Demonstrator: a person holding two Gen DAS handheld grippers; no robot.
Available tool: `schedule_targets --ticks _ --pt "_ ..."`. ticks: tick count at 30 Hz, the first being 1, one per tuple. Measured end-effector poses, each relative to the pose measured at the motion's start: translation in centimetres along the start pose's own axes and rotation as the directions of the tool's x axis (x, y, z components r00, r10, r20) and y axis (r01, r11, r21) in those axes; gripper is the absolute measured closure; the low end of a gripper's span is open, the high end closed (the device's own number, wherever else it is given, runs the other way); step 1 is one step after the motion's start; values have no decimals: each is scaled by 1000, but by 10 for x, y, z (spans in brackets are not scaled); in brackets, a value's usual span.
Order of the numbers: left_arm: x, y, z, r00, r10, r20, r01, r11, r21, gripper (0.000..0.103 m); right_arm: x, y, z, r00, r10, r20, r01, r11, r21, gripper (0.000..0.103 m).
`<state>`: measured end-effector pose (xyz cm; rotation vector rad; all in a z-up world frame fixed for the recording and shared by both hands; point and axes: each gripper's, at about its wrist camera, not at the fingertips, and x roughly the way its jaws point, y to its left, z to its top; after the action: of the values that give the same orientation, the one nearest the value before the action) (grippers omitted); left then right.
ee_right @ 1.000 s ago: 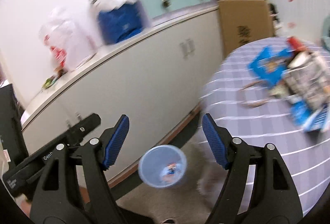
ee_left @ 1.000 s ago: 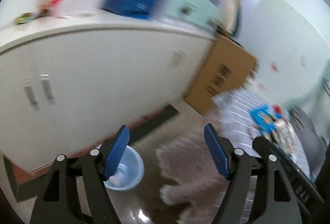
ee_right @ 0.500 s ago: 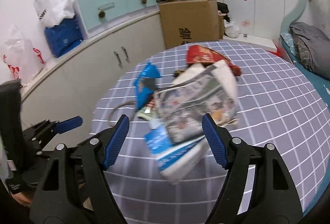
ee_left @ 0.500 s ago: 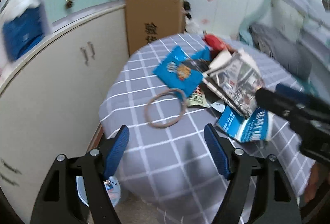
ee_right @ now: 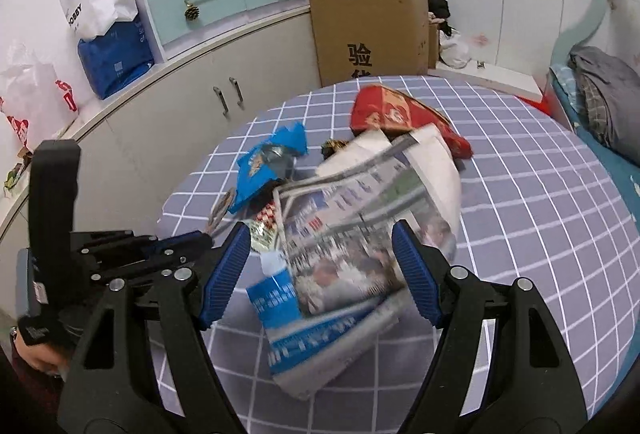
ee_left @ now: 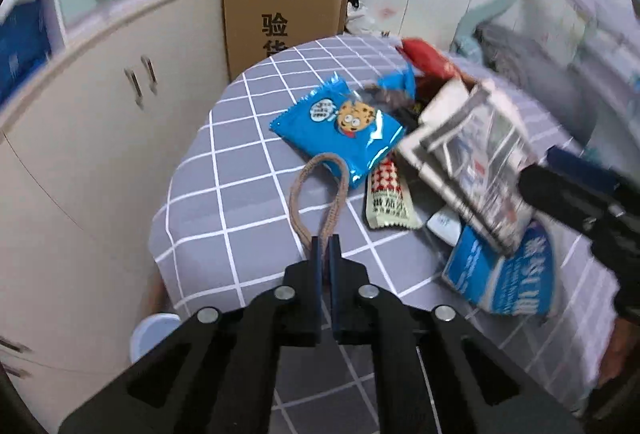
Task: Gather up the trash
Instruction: 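Grasp the rubber band with the left tool while the right tool grasps the blue cookie packet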
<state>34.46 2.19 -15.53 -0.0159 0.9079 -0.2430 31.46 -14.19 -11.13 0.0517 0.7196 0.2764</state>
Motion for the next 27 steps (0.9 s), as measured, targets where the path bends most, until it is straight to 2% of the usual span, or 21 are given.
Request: schedule_targets --ticks 4,6,13,16,20,22,23,24,26,27 --pt "-8 22 -3 996 -78 48 82 993 -88 100 10 18 15 1000 11 -17 -12 999 -45 31" --pt "-17 32 -4 993 -82 88 93 988 -122 100 18 27 23 999 28 -39 -31 998 -64 31" --pt "-47 67 -2 982 -2 190 47 971 -233 100 64 61 42 991 6 -130 -24 990 -136 31" --pt "-55 85 -2 976 31 213 30 961 -275 100 82 72 49 988 -52 -148 26 985 -172 31" --pt "-60 106 -8 974 29 223 42 951 -307 100 107 76 57 973 -87 -212 47 981 -187 31" --pt "-61 116 -12 976 12 219 60 946 -318 100 120 77 58 961 -80 -264 30 982 -188 31" --pt "-61 120 -15 976 4 216 68 944 -324 100 125 78 58 955 -91 -282 37 981 -190 36" --pt "-61 124 -18 977 -4 215 76 942 -328 100 131 79 56 948 -93 -304 33 980 -196 50" --pt "-63 131 -25 976 -6 216 80 939 -334 100 134 83 54 947 -95 -308 29 977 -210 58" --pt "-63 135 -28 976 -9 216 84 938 -337 100 136 86 54 945 -94 -313 26 976 -216 65"
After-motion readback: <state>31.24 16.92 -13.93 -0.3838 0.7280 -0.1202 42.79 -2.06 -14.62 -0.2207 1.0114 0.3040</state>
